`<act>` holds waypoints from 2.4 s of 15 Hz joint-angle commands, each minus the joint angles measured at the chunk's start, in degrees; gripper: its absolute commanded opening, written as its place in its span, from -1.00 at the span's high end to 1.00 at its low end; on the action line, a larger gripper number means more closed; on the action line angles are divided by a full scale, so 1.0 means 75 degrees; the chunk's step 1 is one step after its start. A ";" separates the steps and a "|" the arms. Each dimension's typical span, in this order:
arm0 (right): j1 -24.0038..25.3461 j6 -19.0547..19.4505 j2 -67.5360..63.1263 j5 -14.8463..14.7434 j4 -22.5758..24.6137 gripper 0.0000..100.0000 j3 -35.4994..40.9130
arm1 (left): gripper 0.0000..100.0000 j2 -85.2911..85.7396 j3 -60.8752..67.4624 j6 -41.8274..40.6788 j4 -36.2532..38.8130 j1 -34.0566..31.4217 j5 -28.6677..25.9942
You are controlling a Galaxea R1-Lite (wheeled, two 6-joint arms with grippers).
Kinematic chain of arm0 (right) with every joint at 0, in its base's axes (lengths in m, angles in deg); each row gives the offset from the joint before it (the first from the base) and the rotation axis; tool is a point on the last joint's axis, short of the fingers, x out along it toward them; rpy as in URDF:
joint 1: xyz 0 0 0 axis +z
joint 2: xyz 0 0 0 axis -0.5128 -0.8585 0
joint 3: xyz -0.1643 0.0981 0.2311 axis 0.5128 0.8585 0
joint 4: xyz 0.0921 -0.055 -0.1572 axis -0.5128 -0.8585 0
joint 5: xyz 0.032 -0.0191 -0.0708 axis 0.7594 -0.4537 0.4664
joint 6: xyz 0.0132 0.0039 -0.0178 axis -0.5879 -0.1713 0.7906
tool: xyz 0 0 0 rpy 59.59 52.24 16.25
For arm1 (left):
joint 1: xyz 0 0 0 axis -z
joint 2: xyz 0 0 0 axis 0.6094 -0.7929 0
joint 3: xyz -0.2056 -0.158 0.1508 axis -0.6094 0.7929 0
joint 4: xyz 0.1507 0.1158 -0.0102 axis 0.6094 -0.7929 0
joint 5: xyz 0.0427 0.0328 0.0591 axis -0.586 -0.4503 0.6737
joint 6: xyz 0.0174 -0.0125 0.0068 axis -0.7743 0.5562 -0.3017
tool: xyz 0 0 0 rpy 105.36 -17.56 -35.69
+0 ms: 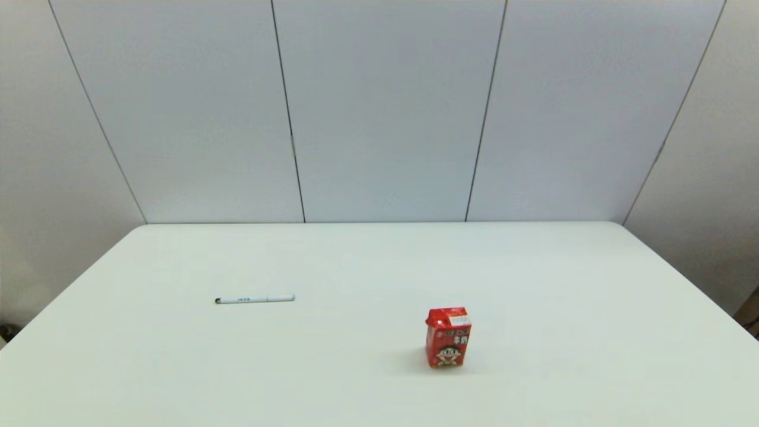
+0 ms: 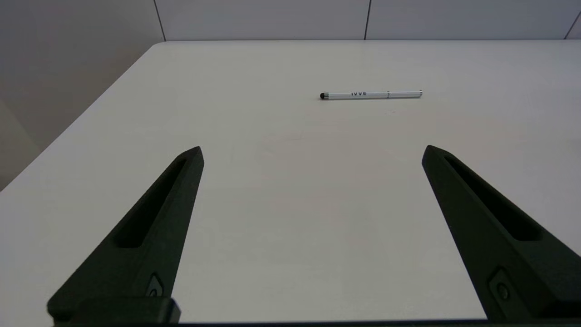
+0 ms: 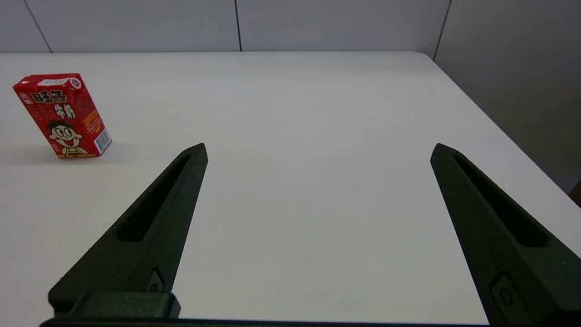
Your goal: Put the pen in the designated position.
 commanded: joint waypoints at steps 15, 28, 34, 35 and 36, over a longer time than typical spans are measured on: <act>0.0000 0.0001 0.0003 0.0000 0.0003 -1.00 0.0094 | -1.00 -0.6650 -0.6176 -0.0224 -0.0498 0.0328 -0.0010; 0.0000 0.0001 0.0003 0.0000 0.0003 -1.00 0.0094 | -1.00 -1.0845 -0.9012 -0.4044 -0.0767 0.0363 -0.2518; 0.0000 0.0013 0.0003 0.0000 0.0003 -1.00 0.0094 | -1.00 -1.2486 -0.9937 -0.5989 -0.1916 0.0352 -0.5389; 0.0000 0.0013 0.0003 0.0000 0.0003 -1.00 0.0105 | -1.00 -1.2849 -1.0102 -0.6341 -0.2244 0.0340 -0.5986; 0.0000 0.0001 0.0003 0.0000 0.0003 -1.00 0.0094 | -1.00 -1.3119 -1.0254 -0.6622 -0.2502 0.0305 -0.6385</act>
